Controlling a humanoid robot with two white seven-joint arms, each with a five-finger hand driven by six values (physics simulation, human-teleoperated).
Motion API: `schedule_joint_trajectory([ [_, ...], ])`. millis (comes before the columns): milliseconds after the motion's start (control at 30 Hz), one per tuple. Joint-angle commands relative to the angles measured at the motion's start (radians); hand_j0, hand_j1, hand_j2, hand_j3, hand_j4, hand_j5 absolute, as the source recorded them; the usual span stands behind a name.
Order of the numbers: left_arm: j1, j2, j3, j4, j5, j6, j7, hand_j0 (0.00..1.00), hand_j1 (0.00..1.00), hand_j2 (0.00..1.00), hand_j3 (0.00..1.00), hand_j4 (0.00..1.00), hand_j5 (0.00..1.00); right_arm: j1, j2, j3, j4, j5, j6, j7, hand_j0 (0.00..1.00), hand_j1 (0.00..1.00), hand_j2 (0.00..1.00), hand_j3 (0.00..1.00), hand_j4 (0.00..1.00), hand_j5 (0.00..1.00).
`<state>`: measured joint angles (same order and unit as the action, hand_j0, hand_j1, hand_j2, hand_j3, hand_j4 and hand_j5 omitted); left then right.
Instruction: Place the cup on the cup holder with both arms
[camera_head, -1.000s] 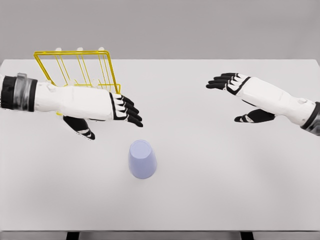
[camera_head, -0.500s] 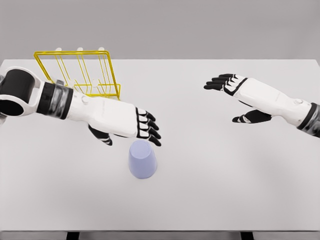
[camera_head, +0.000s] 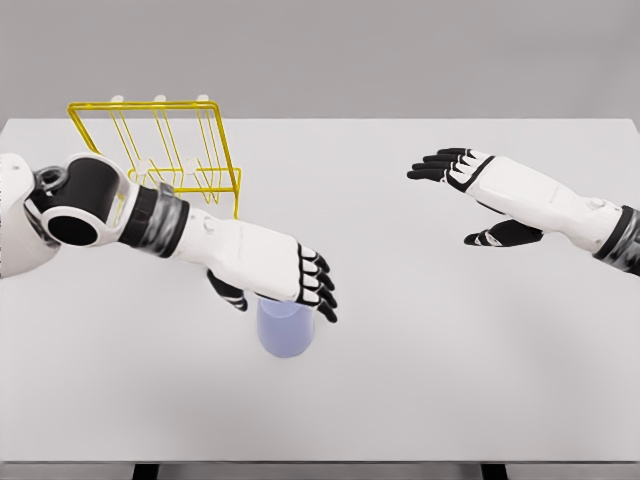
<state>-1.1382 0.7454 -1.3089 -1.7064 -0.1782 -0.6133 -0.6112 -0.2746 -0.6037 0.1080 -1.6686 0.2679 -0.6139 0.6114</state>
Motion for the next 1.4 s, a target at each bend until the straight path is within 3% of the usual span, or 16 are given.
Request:
schedule_joint_trajectory([
  [0,0.0,-0.014,0.0,0.011,-0.021,0.002,0.0,0.95,0.95,0.95,0.95,0.95,0.95,0.0,-0.001,0.001,0.0,-0.007,0.003,-0.001,1.0,1.0,1.0,1.0,1.0,1.0],
  [633,0.008,-0.044,-0.036,0.047,-0.052,0.002,0.0,0.94,0.94,0.94,0.94,0.94,0.94,-0.002,0.035,0.002,0.0,0.031,0.003,-0.001,1.0,1.0,1.0,1.0,1.0,1.0],
  [733,0.011,-0.044,-0.044,0.045,-0.05,0.002,0.0,0.88,0.88,0.88,0.88,0.88,0.88,-0.003,0.036,0.009,0.0,0.031,0.003,-0.001,1.0,1.0,1.0,1.0,1.0,1.0],
  [933,0.008,-0.043,-0.046,0.045,-0.05,0.002,0.0,0.65,0.65,0.65,0.65,0.65,0.65,-0.006,0.036,0.012,0.001,0.033,0.003,-0.001,1.0,1.0,1.0,1.0,1.0,1.0],
  [1200,0.002,-0.034,-0.043,0.041,-0.043,0.002,0.0,0.55,0.55,0.55,0.55,0.55,0.55,-0.009,0.036,0.012,0.003,0.039,0.003,-0.001,1.0,1.0,1.0,1.0,1.0,1.0],
  [1367,-0.005,-0.023,-0.032,0.033,-0.037,0.002,0.0,0.55,0.55,0.55,0.55,0.55,0.55,-0.009,0.048,0.013,0.003,0.048,0.003,-0.001,1.0,1.0,1.0,1.0,1.0,1.0],
])
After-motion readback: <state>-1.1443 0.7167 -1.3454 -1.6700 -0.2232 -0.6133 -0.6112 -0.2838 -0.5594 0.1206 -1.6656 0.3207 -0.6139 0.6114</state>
